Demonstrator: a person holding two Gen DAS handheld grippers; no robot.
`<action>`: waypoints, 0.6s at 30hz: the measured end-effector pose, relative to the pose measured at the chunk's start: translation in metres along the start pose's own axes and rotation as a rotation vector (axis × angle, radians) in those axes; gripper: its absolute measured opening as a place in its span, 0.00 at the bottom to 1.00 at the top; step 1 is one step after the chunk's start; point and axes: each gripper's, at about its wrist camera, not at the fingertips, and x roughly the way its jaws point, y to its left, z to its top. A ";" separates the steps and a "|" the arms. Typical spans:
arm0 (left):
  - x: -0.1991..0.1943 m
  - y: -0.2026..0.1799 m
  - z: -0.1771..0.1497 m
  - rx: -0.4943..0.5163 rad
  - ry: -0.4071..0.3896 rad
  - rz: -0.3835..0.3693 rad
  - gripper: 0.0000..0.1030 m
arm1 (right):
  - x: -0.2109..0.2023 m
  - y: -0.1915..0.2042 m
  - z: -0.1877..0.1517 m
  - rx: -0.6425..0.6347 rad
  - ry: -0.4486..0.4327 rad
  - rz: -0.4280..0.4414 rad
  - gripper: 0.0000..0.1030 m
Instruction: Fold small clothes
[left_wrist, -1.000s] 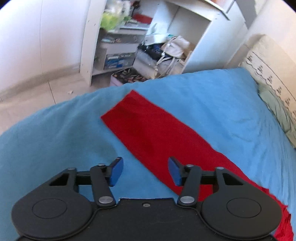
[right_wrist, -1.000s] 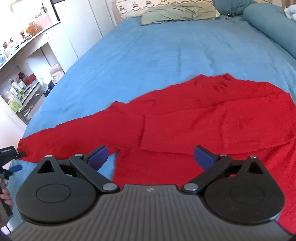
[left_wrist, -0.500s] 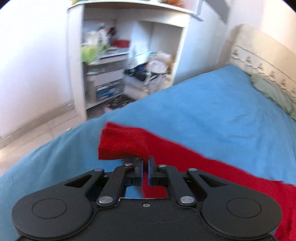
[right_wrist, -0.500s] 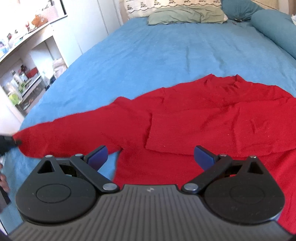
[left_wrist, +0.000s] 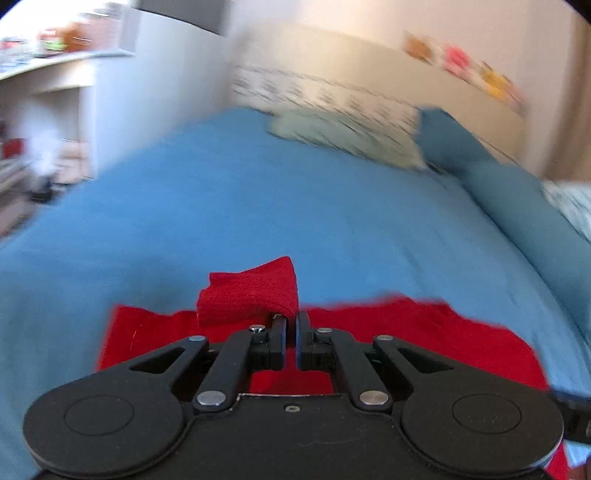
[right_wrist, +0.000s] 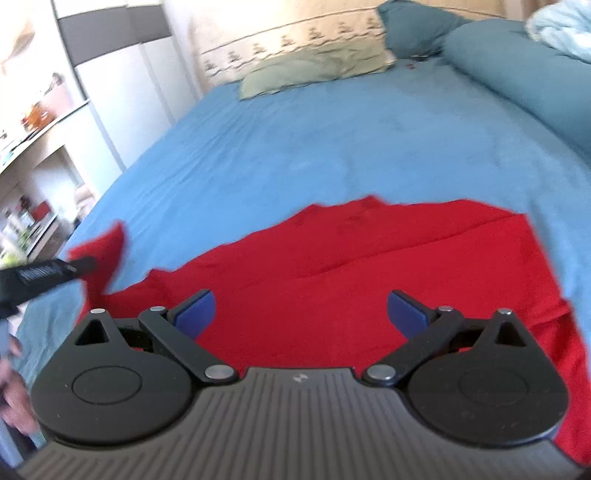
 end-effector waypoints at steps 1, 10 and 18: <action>0.013 -0.020 -0.009 0.010 0.039 -0.039 0.04 | 0.000 -0.011 0.002 0.008 0.000 -0.011 1.00; 0.083 -0.096 -0.069 0.102 0.247 -0.079 0.04 | 0.009 -0.090 -0.006 0.056 0.052 -0.056 1.00; 0.067 -0.082 -0.054 0.088 0.243 -0.078 0.65 | 0.005 -0.097 0.003 0.067 0.069 0.004 1.00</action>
